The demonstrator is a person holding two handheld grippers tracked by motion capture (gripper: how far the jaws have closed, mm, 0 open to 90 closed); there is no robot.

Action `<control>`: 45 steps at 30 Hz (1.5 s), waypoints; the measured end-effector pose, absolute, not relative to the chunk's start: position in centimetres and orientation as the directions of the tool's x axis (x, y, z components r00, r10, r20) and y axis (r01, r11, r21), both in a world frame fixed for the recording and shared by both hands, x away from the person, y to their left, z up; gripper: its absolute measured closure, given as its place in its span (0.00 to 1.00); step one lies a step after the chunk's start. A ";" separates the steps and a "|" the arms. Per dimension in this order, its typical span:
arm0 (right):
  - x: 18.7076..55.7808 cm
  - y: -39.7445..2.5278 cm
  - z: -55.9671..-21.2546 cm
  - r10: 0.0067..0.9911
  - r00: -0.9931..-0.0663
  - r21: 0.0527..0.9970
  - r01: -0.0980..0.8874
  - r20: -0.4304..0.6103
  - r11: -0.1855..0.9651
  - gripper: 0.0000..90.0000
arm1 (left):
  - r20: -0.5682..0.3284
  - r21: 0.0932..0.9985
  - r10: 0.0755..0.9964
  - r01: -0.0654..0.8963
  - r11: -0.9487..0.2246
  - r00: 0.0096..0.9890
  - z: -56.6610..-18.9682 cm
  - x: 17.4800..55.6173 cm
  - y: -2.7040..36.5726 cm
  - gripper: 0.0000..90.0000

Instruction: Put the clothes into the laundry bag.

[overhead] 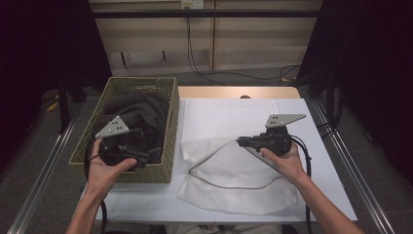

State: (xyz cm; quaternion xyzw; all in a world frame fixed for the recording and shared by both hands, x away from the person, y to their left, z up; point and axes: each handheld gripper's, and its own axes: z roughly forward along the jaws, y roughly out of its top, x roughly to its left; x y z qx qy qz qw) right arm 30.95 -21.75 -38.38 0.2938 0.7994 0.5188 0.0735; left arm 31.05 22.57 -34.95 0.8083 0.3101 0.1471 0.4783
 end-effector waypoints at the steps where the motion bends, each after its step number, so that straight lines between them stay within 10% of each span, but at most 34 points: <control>1: 31.0 -21.8 -38.4 0.547 -0.815 0.872 0.395 0.189 0.288 1.00 | -0.046 0.860 0.648 0.360 -0.362 0.761 -34.7 31.5 22.8 0.05; 18: 31.2 -21.4 -38.9 0.544 -0.817 0.860 0.408 0.193 0.307 1.00 | -0.062 0.781 0.811 0.534 -0.324 0.582 -35.7 38.6 26.3 0.05; 27: 31.2 -21.3 -39.0 0.545 -0.816 0.857 0.409 0.190 0.313 1.00 | -0.120 0.644 0.747 0.624 -0.442 0.653 -38.4 41.2 24.8 0.02; 35: 31.3 -21.2 -39.2 0.544 -0.818 0.851 0.412 0.187 0.326 1.00 | 0.077 0.536 0.762 0.618 -0.575 0.643 -40.0 42.2 23.4 0.00; 45: 31.3 -21.3 -39.4 0.545 -0.816 0.847 0.418 0.192 0.328 1.00 | 0.092 0.550 0.852 0.687 -0.475 0.515 -41.2 44.1 25.8 0.00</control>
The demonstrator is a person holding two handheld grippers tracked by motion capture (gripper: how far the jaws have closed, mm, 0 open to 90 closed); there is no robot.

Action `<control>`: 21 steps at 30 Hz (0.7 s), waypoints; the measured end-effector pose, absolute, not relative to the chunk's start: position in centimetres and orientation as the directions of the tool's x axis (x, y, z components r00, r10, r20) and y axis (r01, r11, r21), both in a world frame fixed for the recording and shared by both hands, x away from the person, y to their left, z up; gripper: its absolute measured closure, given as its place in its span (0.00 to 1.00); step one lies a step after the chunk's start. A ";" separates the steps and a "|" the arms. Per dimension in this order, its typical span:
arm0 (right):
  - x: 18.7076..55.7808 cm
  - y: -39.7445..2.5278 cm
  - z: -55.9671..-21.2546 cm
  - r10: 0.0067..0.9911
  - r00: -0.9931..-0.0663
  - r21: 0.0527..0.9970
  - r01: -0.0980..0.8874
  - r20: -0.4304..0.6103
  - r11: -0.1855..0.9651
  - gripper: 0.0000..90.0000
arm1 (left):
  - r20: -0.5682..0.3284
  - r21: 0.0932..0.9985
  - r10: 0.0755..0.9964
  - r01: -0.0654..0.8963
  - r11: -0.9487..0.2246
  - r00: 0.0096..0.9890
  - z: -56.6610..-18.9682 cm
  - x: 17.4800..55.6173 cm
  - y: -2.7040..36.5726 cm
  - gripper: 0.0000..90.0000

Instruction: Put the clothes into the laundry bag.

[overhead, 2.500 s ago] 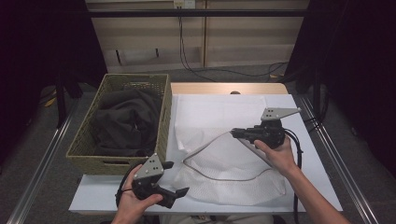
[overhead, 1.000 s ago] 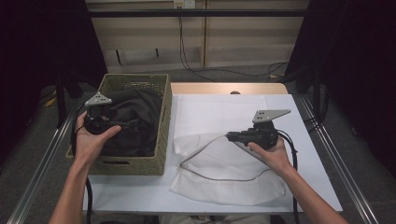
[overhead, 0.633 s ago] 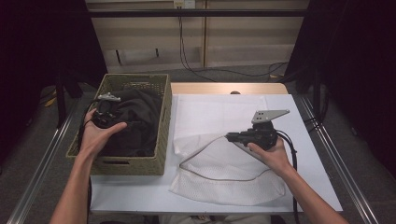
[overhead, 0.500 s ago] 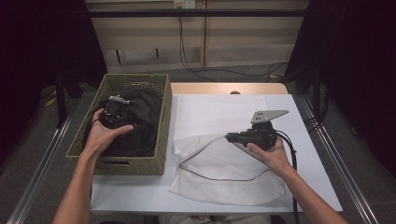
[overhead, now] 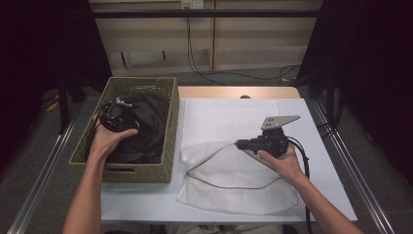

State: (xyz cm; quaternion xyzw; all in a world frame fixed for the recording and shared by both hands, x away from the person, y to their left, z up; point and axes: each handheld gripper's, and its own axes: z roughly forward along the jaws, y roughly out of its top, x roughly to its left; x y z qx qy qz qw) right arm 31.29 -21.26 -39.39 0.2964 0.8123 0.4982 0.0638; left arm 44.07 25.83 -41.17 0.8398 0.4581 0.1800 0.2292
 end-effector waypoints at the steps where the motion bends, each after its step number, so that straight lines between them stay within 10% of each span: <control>1: 31.3 -21.2 -39.4 0.546 -0.815 0.846 0.419 0.191 0.329 1.00 | 0.073 0.536 0.848 0.697 -0.477 0.525 -41.5 44.3 26.1 0.00; 21: 31.1 -21.5 -39.7 0.559 -0.808 0.839 0.427 0.186 0.338 1.00 | -0.088 0.368 0.791 0.757 -0.540 0.606 -44.1 45.0 24.8 0.00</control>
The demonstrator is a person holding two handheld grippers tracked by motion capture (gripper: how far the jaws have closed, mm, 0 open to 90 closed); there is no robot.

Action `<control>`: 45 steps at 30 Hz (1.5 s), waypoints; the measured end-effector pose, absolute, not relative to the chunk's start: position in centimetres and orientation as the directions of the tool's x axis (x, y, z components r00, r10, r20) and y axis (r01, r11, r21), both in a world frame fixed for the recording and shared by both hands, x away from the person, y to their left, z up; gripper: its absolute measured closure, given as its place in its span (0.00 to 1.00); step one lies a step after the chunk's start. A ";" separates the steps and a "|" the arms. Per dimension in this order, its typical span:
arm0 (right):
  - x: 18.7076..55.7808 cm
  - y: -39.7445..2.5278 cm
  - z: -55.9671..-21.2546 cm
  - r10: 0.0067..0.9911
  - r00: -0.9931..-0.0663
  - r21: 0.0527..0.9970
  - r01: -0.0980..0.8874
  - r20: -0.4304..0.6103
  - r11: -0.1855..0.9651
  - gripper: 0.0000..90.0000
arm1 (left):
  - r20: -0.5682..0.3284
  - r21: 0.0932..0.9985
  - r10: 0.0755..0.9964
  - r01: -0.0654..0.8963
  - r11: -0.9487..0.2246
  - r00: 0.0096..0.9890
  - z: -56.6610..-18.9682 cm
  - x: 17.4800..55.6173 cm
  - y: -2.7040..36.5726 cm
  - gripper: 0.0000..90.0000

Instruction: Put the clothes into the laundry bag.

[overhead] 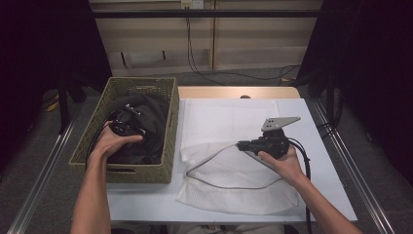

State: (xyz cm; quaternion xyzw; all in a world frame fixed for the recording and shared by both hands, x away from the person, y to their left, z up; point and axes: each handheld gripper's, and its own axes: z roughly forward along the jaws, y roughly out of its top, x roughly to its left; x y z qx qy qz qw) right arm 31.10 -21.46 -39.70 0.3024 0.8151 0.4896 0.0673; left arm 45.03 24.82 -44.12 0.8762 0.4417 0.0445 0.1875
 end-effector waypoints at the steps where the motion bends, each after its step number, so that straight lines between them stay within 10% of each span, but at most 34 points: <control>1: 31.1 -21.5 -39.7 0.558 -0.809 0.838 0.427 0.186 0.339 1.00 | -0.079 0.376 0.787 0.749 -0.545 0.612 -44.3 45.1 24.8 0.00; 19: 31.4 -21.1 -40.5 0.567 -0.804 0.820 0.441 0.180 0.365 1.00 | 0.002 0.364 0.811 0.755 -0.545 0.584 -45.3 45.3 24.3 0.00; 28: 31.2 -21.2 -40.4 0.568 -0.804 0.822 0.439 0.178 0.363 1.00 | 0.030 0.284 0.829 0.791 -0.542 0.558 -44.0 45.8 24.3 0.37; 45: 31.5 -21.1 -40.6 0.581 -0.795 0.822 0.443 0.177 0.357 1.00 | -0.073 0.545 0.867 0.747 -0.380 0.494 -40.6 44.9 26.1 0.48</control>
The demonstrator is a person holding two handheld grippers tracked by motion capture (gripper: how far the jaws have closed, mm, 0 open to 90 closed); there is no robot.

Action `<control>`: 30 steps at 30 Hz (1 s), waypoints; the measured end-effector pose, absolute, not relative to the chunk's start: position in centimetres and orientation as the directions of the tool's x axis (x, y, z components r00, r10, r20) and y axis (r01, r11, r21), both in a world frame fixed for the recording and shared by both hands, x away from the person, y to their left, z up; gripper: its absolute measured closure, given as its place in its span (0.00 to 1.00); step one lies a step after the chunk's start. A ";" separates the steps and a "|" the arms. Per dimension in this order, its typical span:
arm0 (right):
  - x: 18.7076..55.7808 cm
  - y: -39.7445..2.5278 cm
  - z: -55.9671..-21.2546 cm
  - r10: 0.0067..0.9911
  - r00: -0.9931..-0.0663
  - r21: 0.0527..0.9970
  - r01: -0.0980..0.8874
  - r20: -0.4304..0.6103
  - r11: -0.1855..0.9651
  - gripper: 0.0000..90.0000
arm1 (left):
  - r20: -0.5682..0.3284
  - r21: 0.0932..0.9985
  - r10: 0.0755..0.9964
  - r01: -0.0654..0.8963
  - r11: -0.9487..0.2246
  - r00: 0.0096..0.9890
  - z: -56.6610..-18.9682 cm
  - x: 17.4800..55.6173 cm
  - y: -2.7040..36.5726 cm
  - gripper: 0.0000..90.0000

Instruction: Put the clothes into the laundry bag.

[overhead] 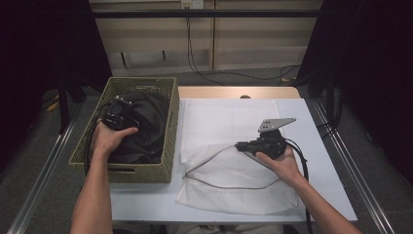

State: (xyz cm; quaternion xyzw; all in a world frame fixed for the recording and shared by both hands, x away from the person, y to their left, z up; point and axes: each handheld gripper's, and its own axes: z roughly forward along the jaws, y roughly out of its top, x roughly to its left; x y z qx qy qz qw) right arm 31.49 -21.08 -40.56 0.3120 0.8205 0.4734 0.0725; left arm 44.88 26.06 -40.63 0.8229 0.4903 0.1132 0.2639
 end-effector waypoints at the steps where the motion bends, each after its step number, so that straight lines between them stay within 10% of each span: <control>1: 31.5 -21.1 -40.6 0.580 -0.795 0.823 0.443 0.177 0.356 1.00 | -0.087 0.554 0.861 0.742 -0.377 0.502 -40.2 44.8 26.1 0.48; 11: 31.4 -21.1 -40.6 0.576 -0.798 0.823 0.441 0.177 0.358 1.00 | -0.125 0.596 0.830 0.710 -0.375 0.544 -38.9 44.1 26.3 0.44; 21: 31.5 -21.1 -40.6 0.578 -0.797 0.821 0.444 0.177 0.360 1.00 | -0.134 0.642 0.787 0.658 -0.395 0.603 -36.1 43.1 27.1 0.07; 30: 31.5 -20.9 -40.7 0.574 -0.798 0.819 0.446 0.181 0.362 1.00 | -0.079 0.638 0.827 0.666 -0.387 0.557 -36.0 43.6 28.6 0.06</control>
